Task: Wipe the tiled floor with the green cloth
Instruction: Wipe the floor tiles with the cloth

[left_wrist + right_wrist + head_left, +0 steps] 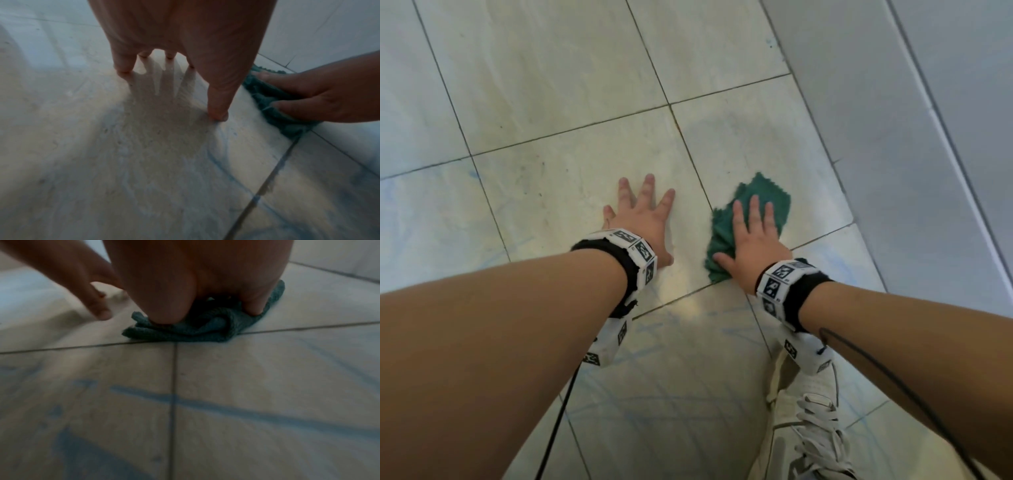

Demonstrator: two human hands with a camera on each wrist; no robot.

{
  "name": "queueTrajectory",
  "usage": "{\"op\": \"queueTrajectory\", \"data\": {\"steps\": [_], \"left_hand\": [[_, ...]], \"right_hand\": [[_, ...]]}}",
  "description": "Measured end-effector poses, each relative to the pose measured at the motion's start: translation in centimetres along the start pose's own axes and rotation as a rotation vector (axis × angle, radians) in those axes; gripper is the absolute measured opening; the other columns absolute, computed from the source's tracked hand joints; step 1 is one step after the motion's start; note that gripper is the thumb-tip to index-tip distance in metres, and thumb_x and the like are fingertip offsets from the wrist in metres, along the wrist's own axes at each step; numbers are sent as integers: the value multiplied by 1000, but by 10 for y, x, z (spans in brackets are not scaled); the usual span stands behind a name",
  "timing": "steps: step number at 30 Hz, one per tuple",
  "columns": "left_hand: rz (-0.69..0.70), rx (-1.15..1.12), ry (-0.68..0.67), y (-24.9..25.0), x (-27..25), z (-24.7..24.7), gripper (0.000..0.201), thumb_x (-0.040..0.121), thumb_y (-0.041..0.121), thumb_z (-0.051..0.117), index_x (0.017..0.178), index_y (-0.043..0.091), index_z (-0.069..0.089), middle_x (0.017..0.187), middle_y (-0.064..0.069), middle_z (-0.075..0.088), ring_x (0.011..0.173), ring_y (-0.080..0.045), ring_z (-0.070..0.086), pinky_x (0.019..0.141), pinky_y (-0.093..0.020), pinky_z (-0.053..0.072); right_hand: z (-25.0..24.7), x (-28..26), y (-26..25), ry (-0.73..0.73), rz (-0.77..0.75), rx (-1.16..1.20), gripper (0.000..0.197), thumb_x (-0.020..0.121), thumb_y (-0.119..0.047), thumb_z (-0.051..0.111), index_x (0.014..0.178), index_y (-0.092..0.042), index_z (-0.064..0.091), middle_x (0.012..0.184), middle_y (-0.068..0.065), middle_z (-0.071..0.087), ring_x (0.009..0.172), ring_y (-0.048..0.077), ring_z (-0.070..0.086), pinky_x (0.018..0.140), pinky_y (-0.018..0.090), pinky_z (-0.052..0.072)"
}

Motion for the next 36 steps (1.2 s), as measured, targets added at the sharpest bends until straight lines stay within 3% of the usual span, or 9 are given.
{"op": "queueTrajectory", "data": {"steps": [5, 11, 14, 17, 21, 24, 27, 30, 36], "left_hand": [[11, -15, 60, -3, -2, 2, 109, 83, 50, 71, 156, 35, -8, 162, 0, -24, 148, -38, -20, 120, -58, 7], [10, -70, 88, -17, -18, 7, 103, 85, 50, 67, 157, 34, -6, 163, -1, -21, 149, -35, -17, 122, -50, 5], [1, -100, 70, -22, -27, 12, 110, 84, 45, 70, 156, 30, -12, 163, -1, -22, 150, -32, -17, 123, -48, 4], [-48, -160, 76, -36, -42, 14, 117, 82, 52, 70, 156, 22, -15, 163, -1, -21, 150, -29, -17, 123, -47, 3], [-141, -173, 138, -64, -62, 14, 106, 87, 55, 61, 157, 14, -7, 163, -4, -19, 150, -29, -15, 123, -46, 4], [-107, -148, 211, -62, -66, 10, 88, 94, 41, 52, 158, 11, -1, 164, -7, -14, 151, -29, -11, 123, -45, 6], [-33, -138, 232, -38, -54, 4, 81, 99, 42, 49, 158, 12, 3, 165, -7, -10, 151, -29, -9, 124, -44, 8], [11, -128, 190, -15, -35, 3, 81, 99, 43, 50, 158, 13, 4, 165, -5, -12, 151, -29, -10, 123, -45, 10], [-50, -103, 160, -18, -17, 14, 90, 96, 44, 57, 158, 19, -3, 164, -4, -19, 151, -28, -16, 122, -44, 2]], "right_hand": [[6, 8, -66, 7, -229, -148, 102, 93, -65, 47, 155, -21, -21, 161, 12, -29, 148, 37, -24, 123, 48, 3], [1, 11, -88, -1, -344, -248, 103, 93, -64, 49, 156, -21, -20, 161, 10, -29, 149, 34, -23, 122, 45, 2], [-2, 11, -110, -7, -462, -310, 103, 93, -62, 51, 157, -19, -17, 162, 10, -26, 150, 33, -21, 123, 45, 3], [-4, 14, -146, -24, -595, -350, 104, 91, -60, 54, 157, -18, -14, 163, 9, -23, 150, 33, -21, 125, 46, 6], [-11, 9, -174, -59, -711, -306, 99, 92, -53, 58, 159, -19, -8, 166, 4, -14, 152, 27, -14, 124, 43, 7], [-35, 11, -157, 36, -678, -177, 82, 98, -40, 57, 160, -20, 7, 167, 1, 1, 154, 19, -3, 122, 36, 10], [-55, 26, -120, 129, -519, -97, 72, 101, -33, 51, 159, -17, 12, 167, 3, 9, 154, 20, 3, 122, 34, 10], [-51, 34, -100, 105, -426, -119, 73, 101, -32, 51, 159, -15, 10, 167, 6, 8, 154, 23, 3, 122, 34, 8], [-41, 37, -104, 83, -349, -79, 80, 100, -39, 52, 160, -16, 5, 167, 7, 3, 154, 27, 1, 124, 38, 7]]}}
Point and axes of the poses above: each hand's wrist, its own x-axis towards the middle knuckle, its own z-axis out of the palm, y = z × x, the point moved 7 cm from there along x, towards the middle knuckle
